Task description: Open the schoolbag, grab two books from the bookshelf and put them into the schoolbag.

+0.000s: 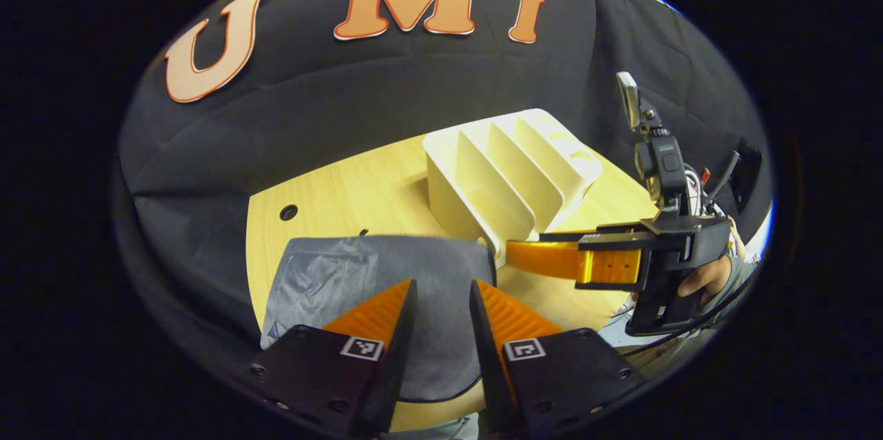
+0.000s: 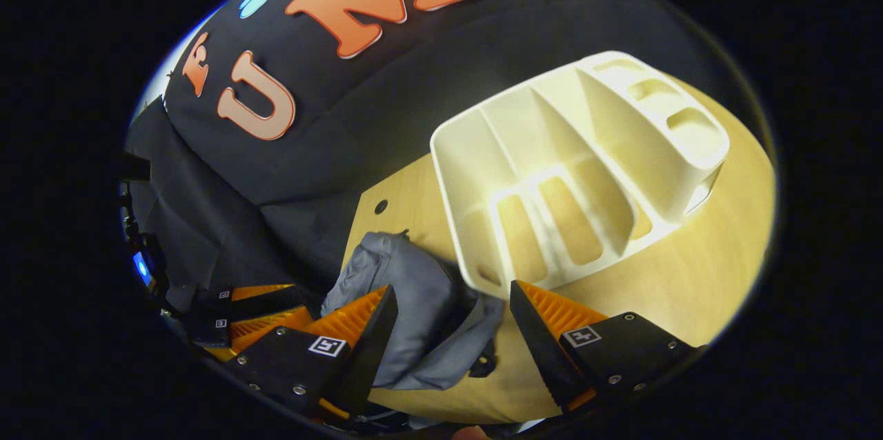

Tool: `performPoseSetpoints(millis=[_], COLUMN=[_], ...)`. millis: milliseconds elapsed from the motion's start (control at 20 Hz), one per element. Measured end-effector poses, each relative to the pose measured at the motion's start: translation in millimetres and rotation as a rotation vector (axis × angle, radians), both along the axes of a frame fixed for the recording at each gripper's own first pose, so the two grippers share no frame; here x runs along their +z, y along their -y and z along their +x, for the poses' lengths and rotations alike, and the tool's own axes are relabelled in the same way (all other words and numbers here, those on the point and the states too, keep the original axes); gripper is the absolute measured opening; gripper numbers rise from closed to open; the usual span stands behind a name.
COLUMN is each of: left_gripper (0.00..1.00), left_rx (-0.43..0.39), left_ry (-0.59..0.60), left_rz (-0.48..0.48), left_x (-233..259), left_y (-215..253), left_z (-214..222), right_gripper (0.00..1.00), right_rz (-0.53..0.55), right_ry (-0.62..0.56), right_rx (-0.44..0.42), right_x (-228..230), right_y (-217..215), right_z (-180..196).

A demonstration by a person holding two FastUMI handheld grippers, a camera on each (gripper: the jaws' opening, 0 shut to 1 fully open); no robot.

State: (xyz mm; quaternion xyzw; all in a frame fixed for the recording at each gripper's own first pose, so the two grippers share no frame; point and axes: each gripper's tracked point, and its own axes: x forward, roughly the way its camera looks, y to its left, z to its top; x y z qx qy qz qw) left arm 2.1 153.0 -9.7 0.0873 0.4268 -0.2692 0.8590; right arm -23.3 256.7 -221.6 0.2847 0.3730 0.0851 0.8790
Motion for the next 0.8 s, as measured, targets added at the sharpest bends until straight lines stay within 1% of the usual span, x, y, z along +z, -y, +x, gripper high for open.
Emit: performPoseSetpoints(millis=[50,100,150,200,300,400,450,500,600,700,800], left_gripper=[0.63,0.72,0.83,0.89,0.91,0.93,0.97,0.97,0.96,0.96,0.96], left_rx=[-0.001,0.000,0.004,0.010,0.025,0.042,0.054,0.071,0.119,0.177,0.251], left_ry=[0.021,0.042,0.068,0.094,0.184,0.300,0.354,0.403,0.497,0.575,0.658], left_rz=[-0.010,-0.023,-0.034,-0.039,-0.046,-0.079,-0.102,-0.122,-0.168,-0.202,-0.223], left_x=[5,10,15,20,37,64,77,91,117,145,162], left_y=[12,25,38,52,72,96,107,117,133,138,133], left_z=[2,5,10,16,29,42,46,53,65,67,61], right_gripper=[0.97,0.98,0.98,0.97,0.98,0.98,0.97,0.97,0.97,0.97,0.97], right_rz=[-0.040,-0.083,-0.126,-0.165,-0.234,-0.299,-0.323,-0.349,-0.381,-0.405,-0.423], right_ry=[0.031,0.062,0.091,0.120,0.185,0.254,0.289,0.325,0.397,0.447,0.507], right_rx=[-0.015,-0.030,-0.044,-0.060,-0.094,-0.131,-0.145,-0.163,-0.193,-0.189,-0.181], right_x=[9,18,27,36,57,80,93,107,134,151,168], right_y=[22,42,62,80,114,144,159,173,194,204,212], right_z=[2,4,8,10,17,23,23,25,32,35,38])
